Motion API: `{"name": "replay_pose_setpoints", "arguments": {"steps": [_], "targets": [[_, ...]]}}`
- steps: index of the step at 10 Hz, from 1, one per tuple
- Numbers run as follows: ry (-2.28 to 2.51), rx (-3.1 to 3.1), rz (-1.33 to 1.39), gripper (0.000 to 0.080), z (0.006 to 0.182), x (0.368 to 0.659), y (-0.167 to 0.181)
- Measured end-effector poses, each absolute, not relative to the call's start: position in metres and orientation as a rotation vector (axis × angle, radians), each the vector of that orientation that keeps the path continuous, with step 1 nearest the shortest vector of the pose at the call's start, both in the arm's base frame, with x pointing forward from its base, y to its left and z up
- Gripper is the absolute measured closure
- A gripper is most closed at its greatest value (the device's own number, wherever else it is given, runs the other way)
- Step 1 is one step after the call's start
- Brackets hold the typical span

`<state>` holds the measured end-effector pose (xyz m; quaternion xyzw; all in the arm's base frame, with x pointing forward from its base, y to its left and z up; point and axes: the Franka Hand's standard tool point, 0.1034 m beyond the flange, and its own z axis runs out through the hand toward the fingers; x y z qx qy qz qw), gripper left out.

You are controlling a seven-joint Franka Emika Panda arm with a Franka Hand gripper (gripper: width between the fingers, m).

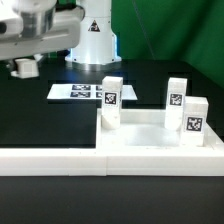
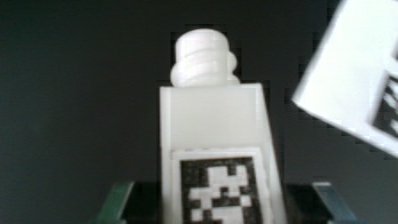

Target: Assemble square table

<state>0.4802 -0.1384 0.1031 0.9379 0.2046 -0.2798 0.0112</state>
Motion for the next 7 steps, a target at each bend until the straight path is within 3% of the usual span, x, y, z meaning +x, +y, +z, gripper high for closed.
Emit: {"name": "replay_pose_setpoints", "arguments": {"steps": [2,7], "targets": [[0.594,2.970,-0.756,0.0511,0.136,0.526,-0.124],[0.615,3.035,-0.360,0.0511,0.136,0.534,-0.137]]}}
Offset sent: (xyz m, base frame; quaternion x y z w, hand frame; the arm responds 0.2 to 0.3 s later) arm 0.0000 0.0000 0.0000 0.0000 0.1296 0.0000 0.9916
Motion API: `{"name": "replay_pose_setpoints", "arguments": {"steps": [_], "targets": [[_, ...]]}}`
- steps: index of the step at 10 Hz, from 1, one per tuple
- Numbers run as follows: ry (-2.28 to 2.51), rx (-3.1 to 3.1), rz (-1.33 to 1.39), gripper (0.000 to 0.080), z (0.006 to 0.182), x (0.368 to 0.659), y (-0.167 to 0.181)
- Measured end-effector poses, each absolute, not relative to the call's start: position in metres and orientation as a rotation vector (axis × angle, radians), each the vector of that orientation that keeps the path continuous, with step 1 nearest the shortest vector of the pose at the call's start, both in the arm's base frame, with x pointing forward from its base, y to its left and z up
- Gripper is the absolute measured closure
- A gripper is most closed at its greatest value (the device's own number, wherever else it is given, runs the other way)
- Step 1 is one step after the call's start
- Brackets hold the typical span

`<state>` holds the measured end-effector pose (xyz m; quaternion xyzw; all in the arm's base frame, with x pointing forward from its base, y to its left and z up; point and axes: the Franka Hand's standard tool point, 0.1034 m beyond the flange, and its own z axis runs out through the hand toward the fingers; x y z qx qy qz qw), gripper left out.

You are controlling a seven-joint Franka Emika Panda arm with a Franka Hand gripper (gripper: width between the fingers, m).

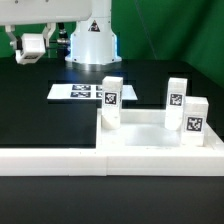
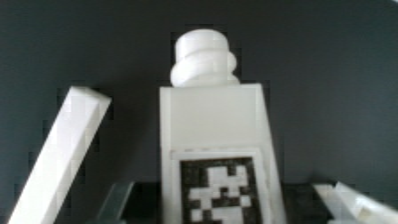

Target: Assemble square table

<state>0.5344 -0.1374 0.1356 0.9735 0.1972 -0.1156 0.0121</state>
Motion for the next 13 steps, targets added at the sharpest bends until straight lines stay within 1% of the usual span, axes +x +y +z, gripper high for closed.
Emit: {"name": "replay_pose_setpoints", "arguments": {"steps": [1,2,4,5,6,7,8,9,10,11,12,13], "targets": [[0.535,3.065,-0.281,0.0511,0.132,0.544,-0.126],[0.470,3.090,-0.242,0.0511,0.133,0.561,-0.109],[0.308,3.146,-0.109,0.0511,0.144,0.607,-0.086],[0.251,3.158,0.027,0.0511,0.146,0.634,-0.074],[0.211,3.167,0.096,0.0511,0.155,0.648,-0.065],[0.228,3.165,0.151,0.0511,0.166,0.652,-0.068],[0.218,3.127,0.265,0.0511,0.167,0.654,-0.075],[0.214,3.140,0.216,0.0511,0.161,0.647,-0.073],[0.214,3.139,0.219,0.0511,0.161,0.648,-0.073],[0.183,3.161,0.234,0.0511,0.154,0.644,-0.074],[0.079,3.228,0.231,0.0511,0.136,0.631,-0.073],[0.028,3.270,0.218,0.0511,0.128,0.632,-0.066]]}}
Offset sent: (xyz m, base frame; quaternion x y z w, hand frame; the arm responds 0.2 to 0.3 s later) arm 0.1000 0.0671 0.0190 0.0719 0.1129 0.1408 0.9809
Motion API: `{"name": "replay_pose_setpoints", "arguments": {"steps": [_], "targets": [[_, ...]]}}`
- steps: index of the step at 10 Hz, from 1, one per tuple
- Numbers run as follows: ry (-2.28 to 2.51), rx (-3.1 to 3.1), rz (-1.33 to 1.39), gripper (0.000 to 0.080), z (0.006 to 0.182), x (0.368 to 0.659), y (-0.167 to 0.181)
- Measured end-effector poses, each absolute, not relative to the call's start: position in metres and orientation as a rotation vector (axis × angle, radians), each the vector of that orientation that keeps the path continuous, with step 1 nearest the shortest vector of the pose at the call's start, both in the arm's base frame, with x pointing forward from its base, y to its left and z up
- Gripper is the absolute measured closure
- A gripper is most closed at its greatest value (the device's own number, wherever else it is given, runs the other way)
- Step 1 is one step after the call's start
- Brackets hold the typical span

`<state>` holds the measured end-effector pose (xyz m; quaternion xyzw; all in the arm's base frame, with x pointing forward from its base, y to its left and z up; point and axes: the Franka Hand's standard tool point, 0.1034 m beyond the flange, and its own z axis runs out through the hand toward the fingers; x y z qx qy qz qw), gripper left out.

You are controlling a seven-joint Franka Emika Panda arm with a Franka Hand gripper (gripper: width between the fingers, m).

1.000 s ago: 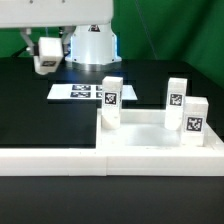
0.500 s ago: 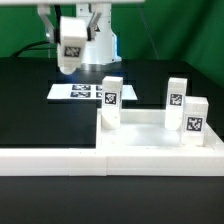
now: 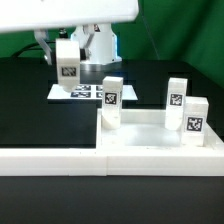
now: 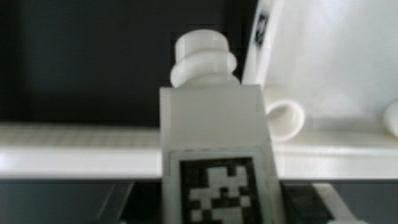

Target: Assemble square table

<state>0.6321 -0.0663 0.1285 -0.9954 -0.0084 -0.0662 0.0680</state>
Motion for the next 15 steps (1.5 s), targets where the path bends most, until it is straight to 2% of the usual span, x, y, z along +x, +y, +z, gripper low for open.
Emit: {"name": "replay_pose_setpoints", "arguments": {"steps": [2,4,6,7,8,9,10,11,13,14,15], "targets": [[0.029,-2.960,-0.252,0.0511,0.128,0.651,-0.045],[0.159,-2.996,-0.326,0.0511,0.137,0.666,-0.027],[0.151,-3.011,-0.372,0.0511,0.134,0.666,-0.039],[0.141,-3.034,-0.526,0.0511,0.137,0.671,-0.047],[0.130,-3.074,-0.721,0.0511,0.137,0.663,-0.060],[0.144,-3.091,-0.891,0.0511,0.135,0.649,-0.057],[0.130,-3.091,-0.944,0.0511,0.131,0.641,-0.049],[0.093,-3.090,-1.083,0.0511,0.140,0.640,-0.056],[-0.014,-3.057,-1.111,0.0511,0.131,0.637,-0.052],[-0.060,-3.047,-1.014,0.0511,0.124,0.639,-0.049],[-0.069,-3.022,-1.033,0.0511,0.129,0.646,-0.049]]}}
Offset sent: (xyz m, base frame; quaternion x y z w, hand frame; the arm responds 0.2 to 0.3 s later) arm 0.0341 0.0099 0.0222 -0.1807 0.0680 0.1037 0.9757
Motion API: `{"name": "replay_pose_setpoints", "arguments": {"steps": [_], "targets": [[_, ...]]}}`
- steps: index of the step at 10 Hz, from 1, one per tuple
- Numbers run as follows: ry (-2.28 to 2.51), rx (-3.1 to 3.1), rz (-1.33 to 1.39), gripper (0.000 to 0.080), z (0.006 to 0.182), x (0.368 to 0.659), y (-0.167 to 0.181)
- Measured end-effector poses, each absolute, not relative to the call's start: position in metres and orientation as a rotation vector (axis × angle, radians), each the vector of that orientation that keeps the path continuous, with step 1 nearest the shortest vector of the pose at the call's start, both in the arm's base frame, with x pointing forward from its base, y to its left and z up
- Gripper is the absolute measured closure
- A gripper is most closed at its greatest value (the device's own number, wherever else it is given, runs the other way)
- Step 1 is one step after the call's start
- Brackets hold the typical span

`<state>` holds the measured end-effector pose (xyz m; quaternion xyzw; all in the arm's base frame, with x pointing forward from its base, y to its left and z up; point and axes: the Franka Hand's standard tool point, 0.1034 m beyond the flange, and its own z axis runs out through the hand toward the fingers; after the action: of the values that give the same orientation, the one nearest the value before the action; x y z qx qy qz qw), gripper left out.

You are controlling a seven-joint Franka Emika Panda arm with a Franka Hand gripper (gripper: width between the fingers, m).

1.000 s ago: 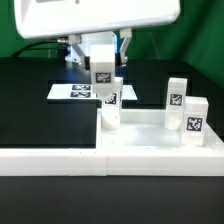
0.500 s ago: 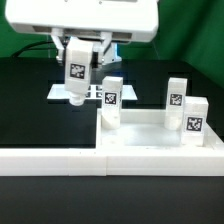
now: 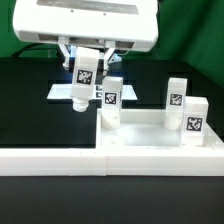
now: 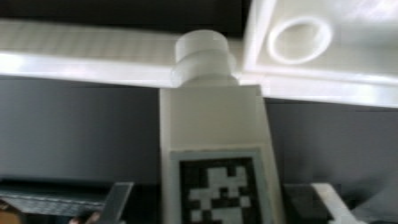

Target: Assemble square table

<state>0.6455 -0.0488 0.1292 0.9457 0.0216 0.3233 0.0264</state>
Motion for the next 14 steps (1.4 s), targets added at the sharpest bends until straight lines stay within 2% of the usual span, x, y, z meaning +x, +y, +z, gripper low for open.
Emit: {"name": "replay_pose_setpoints", "arguments": {"steps": [2,3,7,9,10,14], "targets": [[0.048,2.989,0.996,0.0511,0.130,0.656,-0.024],[0.040,3.022,0.972,0.0511,0.137,0.661,-0.011],[0.080,3.001,0.972,0.0511,0.135,0.660,-0.018],[0.126,3.012,0.948,0.0511,0.134,0.653,-0.056],[0.096,3.036,0.984,0.0511,0.136,0.653,-0.060],[-0.048,3.074,1.096,0.0511,0.118,0.658,-0.015]]}}
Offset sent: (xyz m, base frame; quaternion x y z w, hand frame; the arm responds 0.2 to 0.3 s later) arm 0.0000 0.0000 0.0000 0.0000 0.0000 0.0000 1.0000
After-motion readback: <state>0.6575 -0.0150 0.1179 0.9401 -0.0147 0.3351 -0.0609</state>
